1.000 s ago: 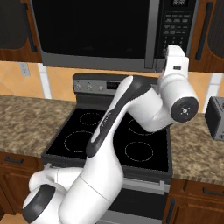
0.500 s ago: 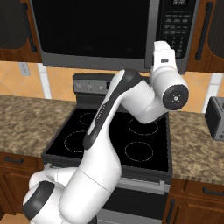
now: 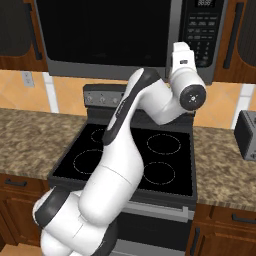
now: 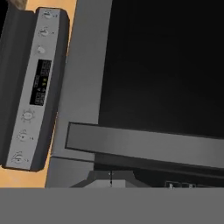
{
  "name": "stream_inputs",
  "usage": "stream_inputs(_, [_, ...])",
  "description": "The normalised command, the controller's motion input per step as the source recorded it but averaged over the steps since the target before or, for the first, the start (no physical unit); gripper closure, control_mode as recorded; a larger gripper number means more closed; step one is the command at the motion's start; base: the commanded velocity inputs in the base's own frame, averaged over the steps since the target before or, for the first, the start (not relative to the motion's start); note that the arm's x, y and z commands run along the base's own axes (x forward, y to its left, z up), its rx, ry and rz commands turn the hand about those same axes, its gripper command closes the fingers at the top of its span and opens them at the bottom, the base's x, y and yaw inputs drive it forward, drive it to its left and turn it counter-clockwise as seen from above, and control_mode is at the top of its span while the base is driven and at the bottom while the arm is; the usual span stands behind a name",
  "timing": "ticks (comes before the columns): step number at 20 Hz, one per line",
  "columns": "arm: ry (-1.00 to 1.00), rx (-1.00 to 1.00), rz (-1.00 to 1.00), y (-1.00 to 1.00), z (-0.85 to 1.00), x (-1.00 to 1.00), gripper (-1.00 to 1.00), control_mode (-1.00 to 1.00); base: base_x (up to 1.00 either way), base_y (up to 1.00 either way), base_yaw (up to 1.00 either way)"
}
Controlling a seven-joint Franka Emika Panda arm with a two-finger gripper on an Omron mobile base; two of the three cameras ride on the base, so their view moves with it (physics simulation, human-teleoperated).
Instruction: Open the microwave, place the bowl with waffle inside the microwave, then close the microwave door and turn it on.
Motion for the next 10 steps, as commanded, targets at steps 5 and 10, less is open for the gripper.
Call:
stream_inputs(5, [0.00, 0.00, 0.00, -0.12, 0.00, 0.46, 1.00, -1.00, 0.00, 0.00, 0.00])
stream_inputs(10, [0.00, 0.00, 0.00, -0.16, 0.00, 0.45, 1.00, -1.00, 0.00, 0.00, 0.00])
